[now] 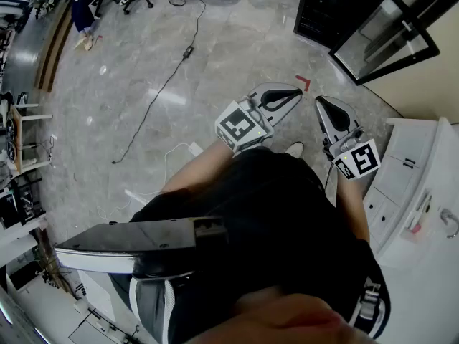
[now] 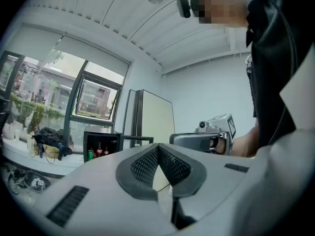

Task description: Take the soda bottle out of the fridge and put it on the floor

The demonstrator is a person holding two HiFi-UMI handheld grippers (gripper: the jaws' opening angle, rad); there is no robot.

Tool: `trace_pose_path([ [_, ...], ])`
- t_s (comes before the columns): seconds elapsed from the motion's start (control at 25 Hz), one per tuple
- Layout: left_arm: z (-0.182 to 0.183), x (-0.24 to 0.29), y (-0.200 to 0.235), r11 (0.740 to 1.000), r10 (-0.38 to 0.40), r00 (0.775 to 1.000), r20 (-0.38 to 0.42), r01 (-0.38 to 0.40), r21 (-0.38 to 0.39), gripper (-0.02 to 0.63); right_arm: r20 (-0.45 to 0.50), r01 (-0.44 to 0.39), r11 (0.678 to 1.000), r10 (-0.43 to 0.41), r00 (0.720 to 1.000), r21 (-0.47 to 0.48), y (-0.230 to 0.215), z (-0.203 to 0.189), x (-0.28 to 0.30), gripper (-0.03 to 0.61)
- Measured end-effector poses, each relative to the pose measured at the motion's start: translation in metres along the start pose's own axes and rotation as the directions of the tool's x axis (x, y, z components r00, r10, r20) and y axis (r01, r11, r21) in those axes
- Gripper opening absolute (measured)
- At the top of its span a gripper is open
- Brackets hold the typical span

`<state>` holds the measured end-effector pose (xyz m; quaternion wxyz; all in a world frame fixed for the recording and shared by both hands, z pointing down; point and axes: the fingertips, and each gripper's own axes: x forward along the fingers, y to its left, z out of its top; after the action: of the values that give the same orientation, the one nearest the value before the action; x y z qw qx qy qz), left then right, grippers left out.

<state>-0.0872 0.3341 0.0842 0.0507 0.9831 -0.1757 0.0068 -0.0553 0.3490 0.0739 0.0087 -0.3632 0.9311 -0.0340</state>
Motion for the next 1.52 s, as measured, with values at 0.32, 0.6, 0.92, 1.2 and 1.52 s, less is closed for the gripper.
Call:
trace_pose_path([
  [0.32, -0.002, -0.003, -0.009, 1.0, -0.003, 1.0, -0.01, 0.003, -0.007, 0.005, -0.006, 0.008, 1.0, -0.008, 1.0, -0.002, 0.007, 0.001, -0.007, 0.012],
  [0.6, 0.0, 0.004, -0.02, 1.0, -0.021, 1.0, 0.015, 0.022, -0.022, 0.005, 0.045, 0.027, 0.999, -0.028, 0.999, 0.033, 0.0, 0.004, -0.024, 0.012],
  [0.92, 0.001, 0.028, -0.038, 0.997, -0.06, 0.998, 0.032, 0.061, -0.046, 0.005, 0.082, 0.011, 1.0, -0.011, 0.997, 0.0, -0.016, 0.006, -0.052, 0.011],
  [1.2, -0.002, 0.064, -0.052, 0.999, -0.034, 0.999, 0.013, 0.033, 0.003, 0.005, 0.055, 0.003, 1.0, -0.004, 0.998, 0.017, -0.041, -0.004, -0.073, 0.012],
  [1.52, -0.006, 0.092, -0.045, 0.999, 0.034, 0.999, 0.009, -0.034, -0.005, 0.005, 0.039, -0.009, 1.0, 0.008, 0.999, 0.009, -0.072, -0.008, -0.079, 0.012],
])
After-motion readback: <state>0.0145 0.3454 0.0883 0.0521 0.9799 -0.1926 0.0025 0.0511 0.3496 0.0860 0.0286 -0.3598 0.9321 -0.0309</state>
